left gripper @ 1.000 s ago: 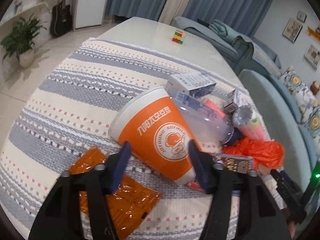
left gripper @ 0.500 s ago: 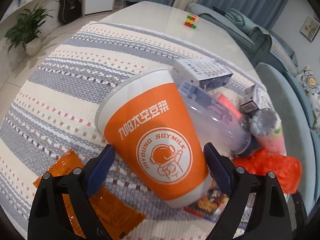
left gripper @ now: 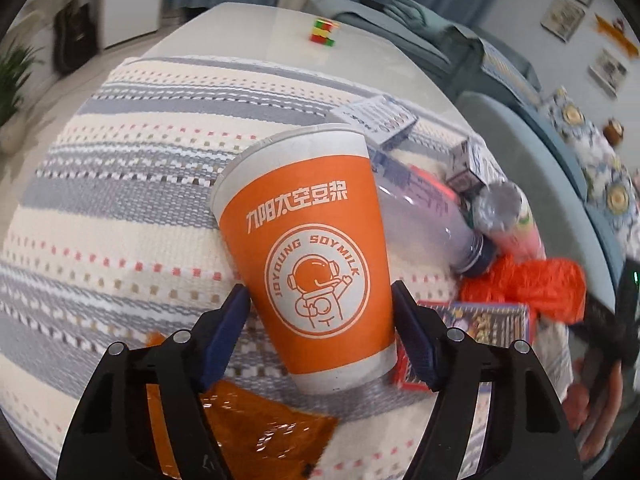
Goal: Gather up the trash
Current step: 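Grasp the orange soymilk cup with the left tool while the right tool grasps the red-white paper cup, then carry both cups over the blue basket and open both tools to drop them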
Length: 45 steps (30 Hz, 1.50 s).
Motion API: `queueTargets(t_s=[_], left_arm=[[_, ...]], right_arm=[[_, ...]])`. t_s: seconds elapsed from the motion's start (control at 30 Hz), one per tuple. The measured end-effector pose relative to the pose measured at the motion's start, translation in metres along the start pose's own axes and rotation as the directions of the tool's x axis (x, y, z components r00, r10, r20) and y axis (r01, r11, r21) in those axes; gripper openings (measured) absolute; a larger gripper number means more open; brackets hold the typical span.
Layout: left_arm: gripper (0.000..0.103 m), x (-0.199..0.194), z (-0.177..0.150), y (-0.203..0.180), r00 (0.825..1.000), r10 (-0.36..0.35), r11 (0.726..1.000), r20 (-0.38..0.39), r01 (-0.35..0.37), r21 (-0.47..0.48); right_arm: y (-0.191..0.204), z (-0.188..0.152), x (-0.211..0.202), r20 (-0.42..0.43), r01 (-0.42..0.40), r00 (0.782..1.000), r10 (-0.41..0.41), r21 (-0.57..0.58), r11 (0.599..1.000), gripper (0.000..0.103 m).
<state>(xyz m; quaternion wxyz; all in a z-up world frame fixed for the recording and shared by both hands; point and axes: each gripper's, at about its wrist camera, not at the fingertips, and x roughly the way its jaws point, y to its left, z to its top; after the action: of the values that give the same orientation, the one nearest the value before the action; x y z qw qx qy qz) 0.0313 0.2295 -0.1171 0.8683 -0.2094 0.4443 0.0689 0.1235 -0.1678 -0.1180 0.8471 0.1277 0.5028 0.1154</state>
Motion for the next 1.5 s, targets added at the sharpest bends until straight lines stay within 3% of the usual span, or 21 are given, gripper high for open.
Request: queueTargets(t_s=[0.1,0.2,0.4,0.53,0.73,0.87,1.0,1.23,1.4,1.5], left_arm=[[0.065,-0.008,0.002,0.007,0.999,-0.049,0.999,0.023,0.050,-0.005],[0.065,-0.011,-0.003,0.009,0.996,-0.088,0.996,0.025,0.089,-0.026],[0.065,-0.002,-0.016,-0.006,0.999,-0.044,0.999,0.028,0.044,-0.004],[0.064,-0.003,-0.018,-0.009,0.994,-0.089,0.996,0.058,0.091,-0.024],[0.064,-0.027,-0.019,-0.025,0.969,-0.191,0.981,0.156,0.194,-0.003],[0.064,-0.053,-0.015,-0.048,0.930,-0.294,0.955,0.220,0.292,0.041],[0.064,-0.076,-0.002,-0.096,0.897,-0.364,0.931,0.253,0.340,0.132],[0.064,-0.079,0.027,-0.211,0.861,-0.459,0.874,0.217,0.395,0.284],[0.064,-0.043,0.039,-0.290,0.866,-0.479,0.839,0.141,0.405,0.362],[0.064,-0.013,0.036,-0.334,0.875,-0.479,0.818,0.071,0.415,0.398]], right_arm=[[0.005,0.003,0.004,0.005,0.030,1.000,-0.030,-0.026,0.999,0.070],[0.007,0.003,0.007,-0.008,0.060,0.998,-0.061,-0.050,0.997,0.069],[0.011,0.000,0.010,-0.007,0.091,0.996,-0.093,-0.116,0.989,0.069],[0.012,-0.002,0.010,0.009,0.099,0.995,-0.098,-0.135,0.986,0.063],[0.001,-0.005,-0.010,0.075,0.042,0.997,-0.034,-0.107,0.993,0.062],[-0.006,-0.002,-0.043,0.172,0.055,0.984,-0.033,-0.126,0.991,0.062],[-0.022,0.012,-0.081,0.273,0.091,0.961,-0.055,-0.124,0.988,0.062],[-0.075,0.041,-0.125,0.381,0.185,0.914,-0.141,-0.081,0.979,0.062],[-0.128,0.061,-0.134,0.399,0.230,0.895,-0.201,-0.026,0.973,0.062],[-0.155,0.066,-0.127,0.371,0.248,0.900,-0.229,-0.004,0.969,0.062]])
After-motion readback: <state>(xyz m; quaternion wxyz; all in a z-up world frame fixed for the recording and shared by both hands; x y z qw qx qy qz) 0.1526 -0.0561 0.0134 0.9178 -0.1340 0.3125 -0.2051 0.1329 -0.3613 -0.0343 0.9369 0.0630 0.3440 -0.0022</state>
